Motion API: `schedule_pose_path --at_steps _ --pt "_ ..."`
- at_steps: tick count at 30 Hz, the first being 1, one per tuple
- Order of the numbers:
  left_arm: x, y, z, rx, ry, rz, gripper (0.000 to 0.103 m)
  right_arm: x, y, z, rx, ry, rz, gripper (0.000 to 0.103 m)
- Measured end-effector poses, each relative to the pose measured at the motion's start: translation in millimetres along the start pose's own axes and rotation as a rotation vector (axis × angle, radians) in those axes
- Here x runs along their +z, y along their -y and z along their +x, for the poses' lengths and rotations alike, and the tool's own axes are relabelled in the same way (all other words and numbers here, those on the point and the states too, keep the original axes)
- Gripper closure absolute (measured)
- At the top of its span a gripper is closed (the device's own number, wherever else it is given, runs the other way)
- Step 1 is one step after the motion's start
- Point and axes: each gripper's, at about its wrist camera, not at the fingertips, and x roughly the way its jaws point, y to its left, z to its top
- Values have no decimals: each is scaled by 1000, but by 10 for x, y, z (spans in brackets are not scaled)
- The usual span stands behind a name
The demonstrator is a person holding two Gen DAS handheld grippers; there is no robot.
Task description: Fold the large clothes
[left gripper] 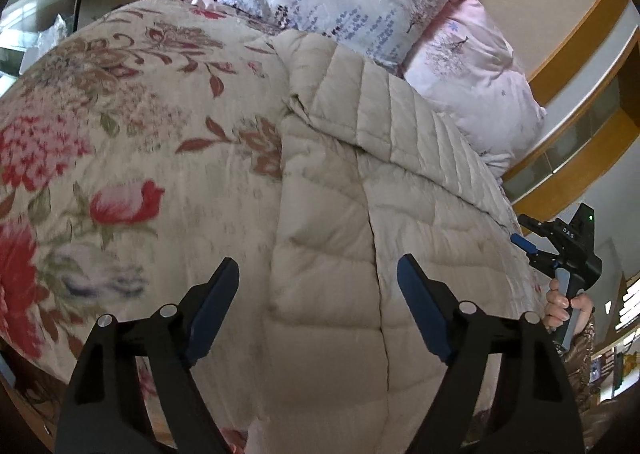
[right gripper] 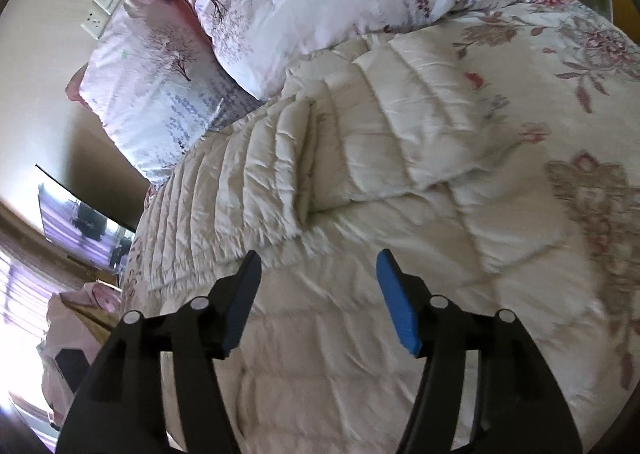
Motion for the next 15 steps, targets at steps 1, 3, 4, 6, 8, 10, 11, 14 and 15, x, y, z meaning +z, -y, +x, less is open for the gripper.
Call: schedule_pose_path --at_steps 1,3,4,6,8,10,11,14,15 --pt "-36 -1 -11 -6 -3 -3 22 -27 43 -62 -3 0 -4 40" --pt "-96 0 -34 -15 -8 -7 23 -93 181 -224 -21 3 -9 37" --pt "-133 -4 -49 -22 -10 -11 24 -138 280 -329 -37 5 -6 36" --pt "-184 -8 -77 -34 -13 -16 25 -217 455 -498 -69 14 8 36" --pt "-242 -10 -109 -47 -13 -20 26 -298 660 -667 -105 23 34 36" --pt "-303 -1 -145 -65 -13 -22 28 -403 874 -828 -133 21 63 36" --pt "-332 7 -161 -74 -14 -22 28 -450 948 -877 -140 13 72 36" --pt "-435 30 -214 -87 -20 -17 28 -614 1142 -1020 -176 -26 84 36" --pt "-482 33 -246 -97 -19 -18 28 -671 1196 -1062 -182 -41 89 36"
